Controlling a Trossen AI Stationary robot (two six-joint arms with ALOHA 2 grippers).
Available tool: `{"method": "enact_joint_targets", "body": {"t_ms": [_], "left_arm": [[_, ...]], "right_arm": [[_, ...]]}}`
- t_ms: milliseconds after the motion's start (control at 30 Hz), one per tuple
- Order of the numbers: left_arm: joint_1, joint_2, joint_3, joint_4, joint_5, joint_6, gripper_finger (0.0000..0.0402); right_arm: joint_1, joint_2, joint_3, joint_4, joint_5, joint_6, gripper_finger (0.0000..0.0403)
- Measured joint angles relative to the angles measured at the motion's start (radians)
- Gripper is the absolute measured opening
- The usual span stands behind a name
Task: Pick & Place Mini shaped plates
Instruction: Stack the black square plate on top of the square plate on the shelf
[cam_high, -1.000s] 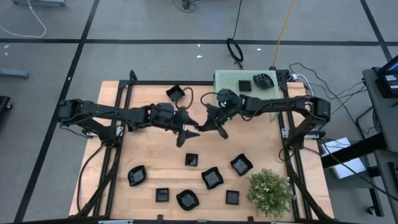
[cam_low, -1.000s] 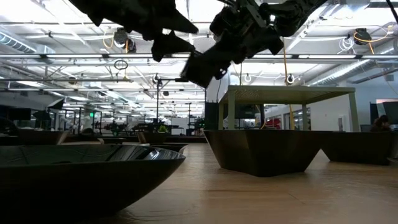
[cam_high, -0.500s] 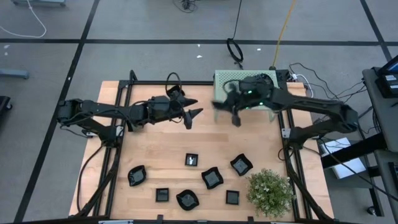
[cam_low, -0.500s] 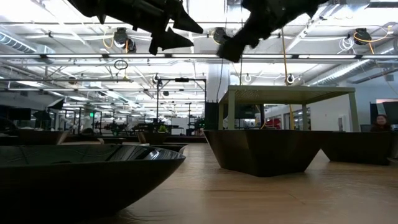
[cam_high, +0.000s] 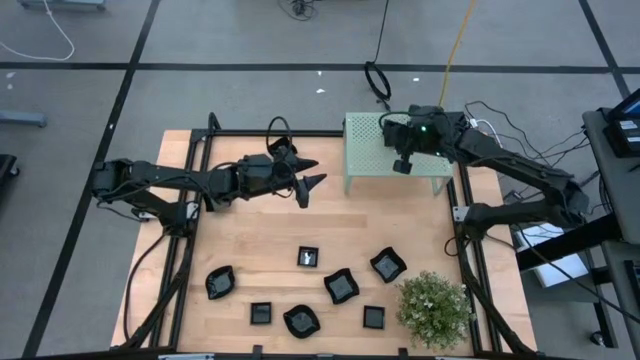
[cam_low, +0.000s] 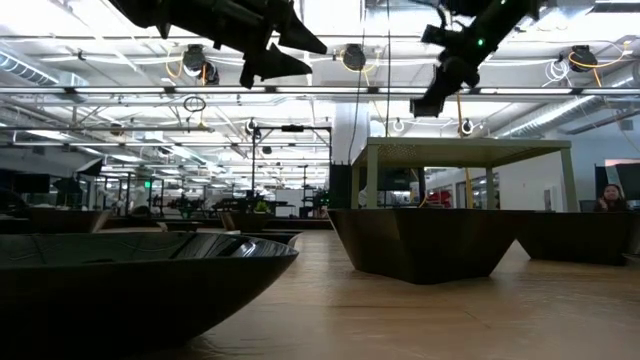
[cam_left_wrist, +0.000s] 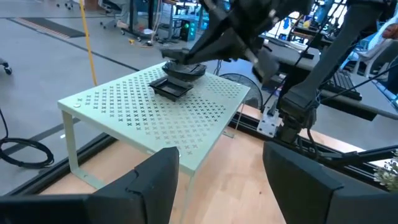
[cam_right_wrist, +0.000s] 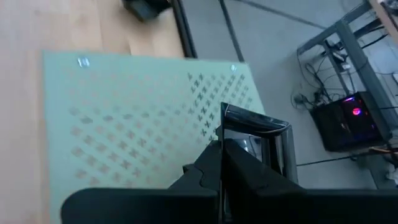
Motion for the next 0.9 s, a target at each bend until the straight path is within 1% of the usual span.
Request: {"method": "enact_joint_targets", "body": {"t_ms": [167,367,533,900], "left_arm": [[0.000,0.000,0.000,0.000,0.000,-0.003,0.0237],[0.000,0.000,0.000,0.000,0.000,-0.003,0.0237],[0.000,0.000,0.000,-0.001,0.001,-0.002,0.0237],[0.000,0.000,0.000,-0.002,0.001,0.011,0.0237]], "right_arm": [[-0.034,0.054,0.000,-0.001,0.000,-0.059,0.0001],[-0.061,0.090,0.000,-0.049,-0.001,-0.187,0.0001],[-0.074,0.093,0.000,-0.120,-0.002,-0.216,0.0001],[-0.073,0.093,0.000,-0.113,-0.005,-0.252,0.0002]]}}
